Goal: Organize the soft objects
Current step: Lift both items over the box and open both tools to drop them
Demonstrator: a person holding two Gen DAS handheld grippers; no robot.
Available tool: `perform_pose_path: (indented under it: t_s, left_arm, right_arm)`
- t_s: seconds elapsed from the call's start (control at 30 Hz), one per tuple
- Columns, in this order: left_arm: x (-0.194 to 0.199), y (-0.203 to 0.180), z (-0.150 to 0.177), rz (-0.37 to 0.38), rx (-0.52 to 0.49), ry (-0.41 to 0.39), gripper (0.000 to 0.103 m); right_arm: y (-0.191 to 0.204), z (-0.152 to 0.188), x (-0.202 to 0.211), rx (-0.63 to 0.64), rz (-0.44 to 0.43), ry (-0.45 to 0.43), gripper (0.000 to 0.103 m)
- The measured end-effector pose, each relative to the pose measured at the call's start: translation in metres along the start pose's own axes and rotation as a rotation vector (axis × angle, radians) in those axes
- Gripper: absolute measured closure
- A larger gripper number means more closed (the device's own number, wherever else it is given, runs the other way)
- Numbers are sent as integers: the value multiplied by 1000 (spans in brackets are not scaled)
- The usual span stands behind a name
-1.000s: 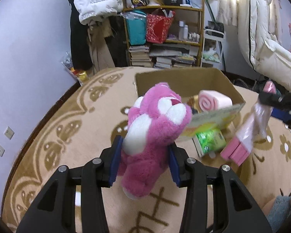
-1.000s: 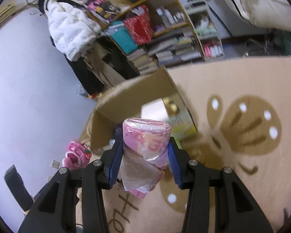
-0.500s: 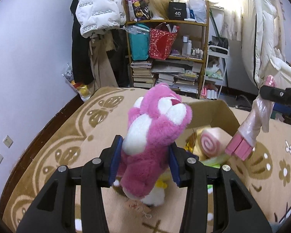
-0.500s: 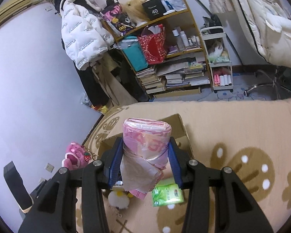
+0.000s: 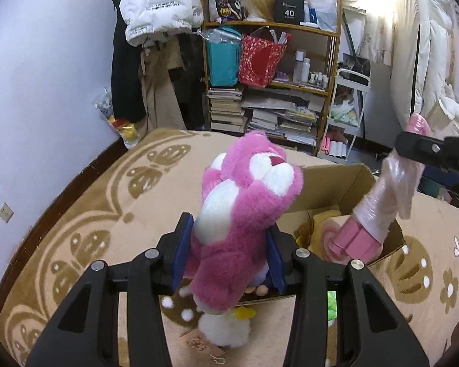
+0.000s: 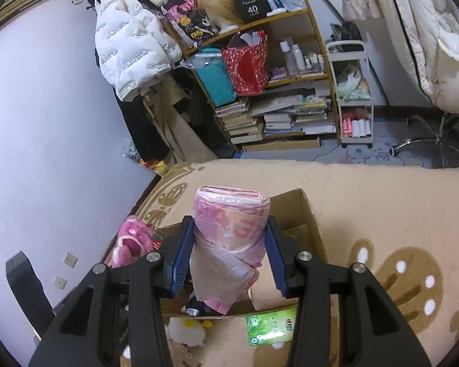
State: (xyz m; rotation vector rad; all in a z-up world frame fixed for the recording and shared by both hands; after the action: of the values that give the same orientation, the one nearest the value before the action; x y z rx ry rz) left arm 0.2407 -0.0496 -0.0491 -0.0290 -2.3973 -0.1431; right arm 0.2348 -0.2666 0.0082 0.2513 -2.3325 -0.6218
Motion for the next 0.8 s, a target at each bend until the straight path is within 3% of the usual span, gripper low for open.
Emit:
perform_pose_path:
  t_s: [0.3, 0.63, 0.8]
  left_arm:
    - [-14, -9, 15, 26, -15, 62, 59]
    - [-17, -8, 25, 25, -23, 93, 57]
    - [-14, -11, 26, 23, -39, 93, 57]
  right_arm:
    - [-15, 9, -24, -26, 3, 77, 53]
    - [-13, 26, -31, 35, 22, 141, 54]
    - [-12, 27, -23, 43, 22, 128, 54]
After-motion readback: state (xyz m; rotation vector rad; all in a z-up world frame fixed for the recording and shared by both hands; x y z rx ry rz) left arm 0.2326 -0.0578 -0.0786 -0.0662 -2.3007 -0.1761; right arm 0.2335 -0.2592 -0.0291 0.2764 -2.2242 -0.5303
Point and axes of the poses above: each gripper's, at about its wrist camera, not at the fingertips, and x roughly against the way its jaws point, y to its left, z to its underside, the point moved 2 cm from there along -x, roughly the way its jaws point, and after that the axes turned 7 degrees about -z, right-handed, at the moved point
